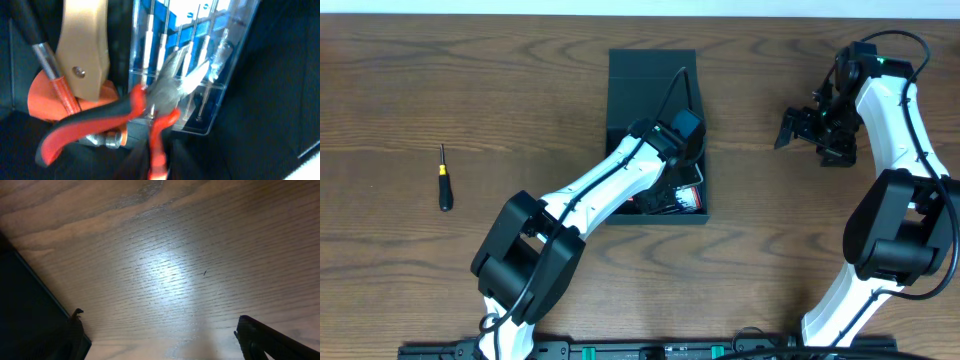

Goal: Pack container
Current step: 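Place the pliers into the box and release, then move the left gripper to the yellow screwdriver and grasp it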

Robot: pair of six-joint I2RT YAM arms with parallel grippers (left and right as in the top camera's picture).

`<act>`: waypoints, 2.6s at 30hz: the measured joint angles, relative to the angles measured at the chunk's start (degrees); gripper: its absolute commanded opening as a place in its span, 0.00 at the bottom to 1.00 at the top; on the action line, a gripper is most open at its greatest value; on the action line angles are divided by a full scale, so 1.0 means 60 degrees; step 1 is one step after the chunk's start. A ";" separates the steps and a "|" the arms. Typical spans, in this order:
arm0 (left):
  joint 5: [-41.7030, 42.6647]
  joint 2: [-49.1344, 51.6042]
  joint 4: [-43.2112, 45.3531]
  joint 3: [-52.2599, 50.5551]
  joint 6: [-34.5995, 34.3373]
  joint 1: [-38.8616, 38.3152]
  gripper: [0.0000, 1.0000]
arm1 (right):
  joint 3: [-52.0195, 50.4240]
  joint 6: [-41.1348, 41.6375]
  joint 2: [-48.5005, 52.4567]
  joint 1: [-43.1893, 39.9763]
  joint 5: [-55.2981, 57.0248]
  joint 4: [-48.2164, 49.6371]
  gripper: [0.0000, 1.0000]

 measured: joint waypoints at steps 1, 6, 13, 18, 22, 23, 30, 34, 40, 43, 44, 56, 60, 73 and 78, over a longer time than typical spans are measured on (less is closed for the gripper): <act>0.0004 -0.0004 0.0011 0.0000 -0.0091 0.0011 0.43 | 0.0000 0.0000 0.0000 0.0000 0.0000 -0.0004 0.99; 0.0000 -0.0007 -0.0295 0.0004 -0.0925 0.0310 0.40 | 0.0000 0.0000 0.0000 0.0000 0.0000 -0.0004 0.99; -0.0004 -0.0667 -0.1821 0.0736 -0.1676 0.1475 0.31 | 0.0000 0.0000 0.0000 0.0000 0.0000 0.0029 0.99; -0.0040 -0.2721 -0.2412 0.1632 -0.1993 0.2721 0.50 | 0.0000 0.0000 0.0000 0.0000 0.0000 0.0029 0.99; -0.0437 -0.4408 -0.2710 0.1851 -0.1949 0.4007 0.63 | 0.0000 0.0000 0.0000 0.0000 0.0000 0.0033 0.99; -0.0543 -0.4659 -0.2732 0.1861 -0.2007 0.4466 0.65 | 0.0000 0.0000 0.0000 0.0000 0.0000 0.0036 0.99; -0.0823 -0.4215 -0.2641 0.1319 -0.2852 0.7708 0.82 | 0.0000 0.0000 0.0000 0.0000 0.0000 0.0113 0.99; -0.0641 -0.3246 -0.2310 0.0637 -0.3009 0.8954 0.81 | 0.0000 0.0000 0.0000 0.0000 0.0000 0.0113 0.99; -0.0459 -0.2106 -0.1738 0.0386 -0.2954 0.9752 0.81 | 0.0000 0.0000 0.0000 0.0000 0.0000 0.0182 0.99; -0.0452 -0.1858 -0.1395 0.0386 -0.2914 0.9894 0.82 | 0.0000 0.0000 0.0000 0.0000 0.0000 0.0222 0.99; -0.0433 -0.1789 -0.1300 0.0386 -0.2892 0.9938 0.82 | 0.0000 0.0000 0.0000 0.0000 0.0000 0.0226 0.99; -0.0372 0.0543 -0.0816 0.0386 -0.2670 1.0473 0.53 | 0.0000 0.0000 0.0000 0.0000 0.0091 0.0401 0.99; -0.0324 0.0951 -0.0747 0.0386 -0.2652 1.0473 0.48 | 0.0000 0.0000 0.0000 0.0000 0.0331 0.0397 0.99; -0.0313 0.1475 -0.0444 0.0372 -0.2637 1.0473 0.48 | 0.0000 0.0000 0.0000 0.0000 0.0699 0.0386 0.99; -0.0313 0.1475 -0.0277 0.0364 -0.2619 1.0473 0.48 | 0.0000 0.0000 0.0000 0.0000 0.0699 0.0382 0.99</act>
